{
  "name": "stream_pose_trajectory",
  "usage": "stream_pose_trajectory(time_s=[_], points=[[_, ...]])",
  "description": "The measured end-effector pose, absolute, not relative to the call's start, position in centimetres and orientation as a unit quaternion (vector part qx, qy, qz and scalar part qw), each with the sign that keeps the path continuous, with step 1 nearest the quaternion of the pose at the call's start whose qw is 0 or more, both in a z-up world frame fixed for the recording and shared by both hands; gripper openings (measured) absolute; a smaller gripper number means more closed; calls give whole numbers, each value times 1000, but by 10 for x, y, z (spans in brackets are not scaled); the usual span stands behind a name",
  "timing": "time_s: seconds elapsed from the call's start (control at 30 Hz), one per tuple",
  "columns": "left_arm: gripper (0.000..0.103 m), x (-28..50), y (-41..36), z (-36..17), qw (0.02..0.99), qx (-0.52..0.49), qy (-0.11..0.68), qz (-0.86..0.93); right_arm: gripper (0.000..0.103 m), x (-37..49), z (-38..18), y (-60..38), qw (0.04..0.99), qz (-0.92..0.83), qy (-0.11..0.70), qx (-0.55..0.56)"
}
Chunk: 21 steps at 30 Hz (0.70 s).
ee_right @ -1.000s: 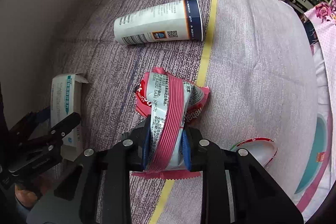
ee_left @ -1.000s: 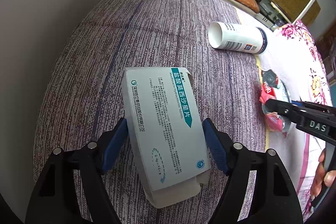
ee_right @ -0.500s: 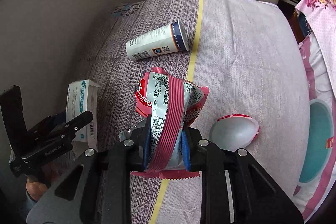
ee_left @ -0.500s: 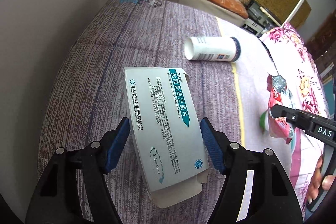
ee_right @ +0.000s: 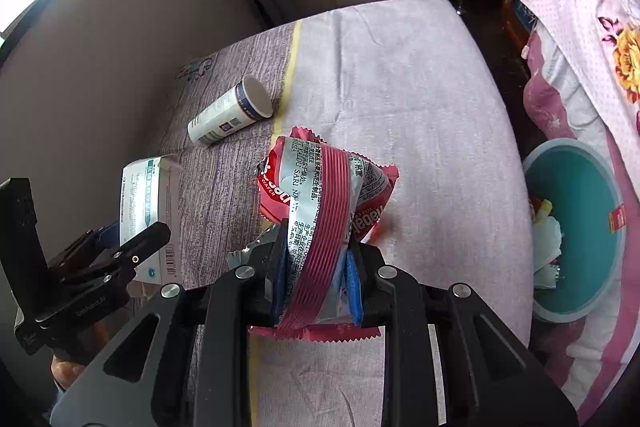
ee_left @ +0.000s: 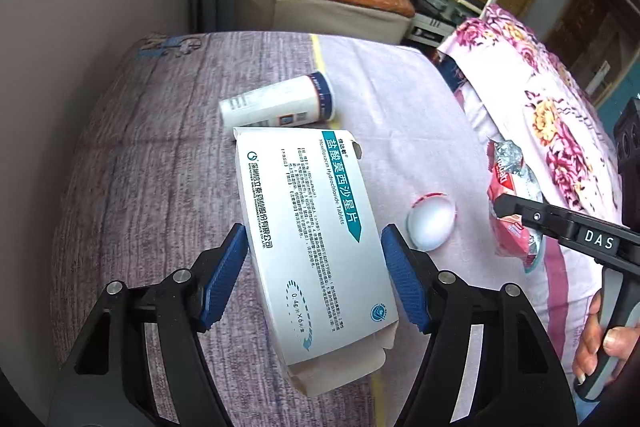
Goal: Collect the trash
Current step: 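Carry the medicine box and wrapper over the teal bin with both grippers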
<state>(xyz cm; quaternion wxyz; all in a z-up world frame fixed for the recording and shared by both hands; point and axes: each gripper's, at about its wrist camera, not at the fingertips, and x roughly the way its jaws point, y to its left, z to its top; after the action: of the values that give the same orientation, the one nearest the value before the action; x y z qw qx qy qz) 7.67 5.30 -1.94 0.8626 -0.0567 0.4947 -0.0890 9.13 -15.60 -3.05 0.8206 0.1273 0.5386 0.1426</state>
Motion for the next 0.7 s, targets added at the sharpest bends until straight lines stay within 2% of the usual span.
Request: stream_pose_trajectory(time_s=[0.7], points=[[70, 91, -117, -20, 840, 35, 507, -189, 23, 48, -53, -324, 830, 47, 486, 269]])
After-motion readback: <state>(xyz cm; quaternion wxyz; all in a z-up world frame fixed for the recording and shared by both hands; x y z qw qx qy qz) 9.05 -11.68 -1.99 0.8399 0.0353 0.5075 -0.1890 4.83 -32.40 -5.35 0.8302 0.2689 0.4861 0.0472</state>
